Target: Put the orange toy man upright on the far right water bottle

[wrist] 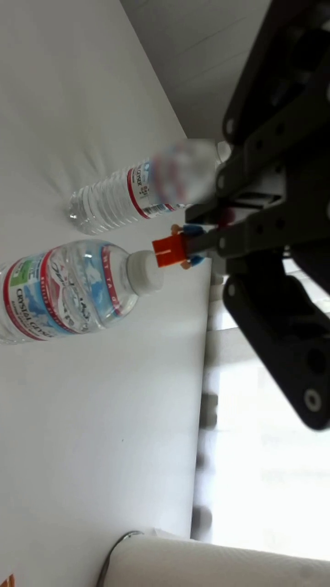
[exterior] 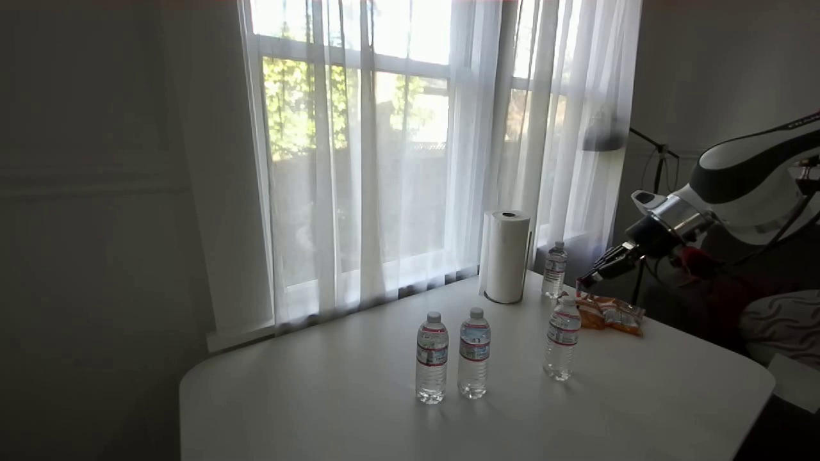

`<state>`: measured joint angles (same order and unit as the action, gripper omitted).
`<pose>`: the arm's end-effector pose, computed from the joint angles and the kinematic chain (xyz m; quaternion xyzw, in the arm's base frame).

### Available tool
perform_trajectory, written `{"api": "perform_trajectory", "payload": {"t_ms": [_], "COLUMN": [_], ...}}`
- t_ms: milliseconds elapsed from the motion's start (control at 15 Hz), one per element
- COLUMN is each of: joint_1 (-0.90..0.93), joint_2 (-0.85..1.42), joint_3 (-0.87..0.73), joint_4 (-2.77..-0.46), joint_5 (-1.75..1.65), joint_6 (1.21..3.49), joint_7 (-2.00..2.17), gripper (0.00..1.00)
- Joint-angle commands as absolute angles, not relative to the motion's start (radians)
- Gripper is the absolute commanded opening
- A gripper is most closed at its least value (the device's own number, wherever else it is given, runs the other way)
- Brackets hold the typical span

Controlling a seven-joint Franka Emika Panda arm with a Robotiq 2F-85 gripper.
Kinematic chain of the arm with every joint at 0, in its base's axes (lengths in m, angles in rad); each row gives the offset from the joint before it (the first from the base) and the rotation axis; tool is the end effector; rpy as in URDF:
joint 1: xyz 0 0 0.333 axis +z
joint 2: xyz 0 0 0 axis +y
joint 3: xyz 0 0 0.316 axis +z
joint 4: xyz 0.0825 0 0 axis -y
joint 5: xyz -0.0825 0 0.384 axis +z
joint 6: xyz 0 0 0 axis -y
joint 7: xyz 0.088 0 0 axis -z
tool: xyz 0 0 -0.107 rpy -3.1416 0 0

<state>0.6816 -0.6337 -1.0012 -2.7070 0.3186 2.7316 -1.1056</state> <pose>0.3993 -0.1267 0.3742 -0.8986 -0.2321 -0.3312 0.1700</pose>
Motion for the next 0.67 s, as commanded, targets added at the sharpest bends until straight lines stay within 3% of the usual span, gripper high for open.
{"api": "perform_trajectory", "payload": {"t_ms": [0,600], "joint_1": [0.731,0.801], "joint_2": [-0.666,-0.661], "joint_3": [-1.049,-1.104], "joint_4": [-2.69,-2.674], "joint_5": [0.359,0.347], "joint_6": [2.734,2.741], "joint_7": [-1.14,-1.128], "gripper": [0.03,0.03]}}
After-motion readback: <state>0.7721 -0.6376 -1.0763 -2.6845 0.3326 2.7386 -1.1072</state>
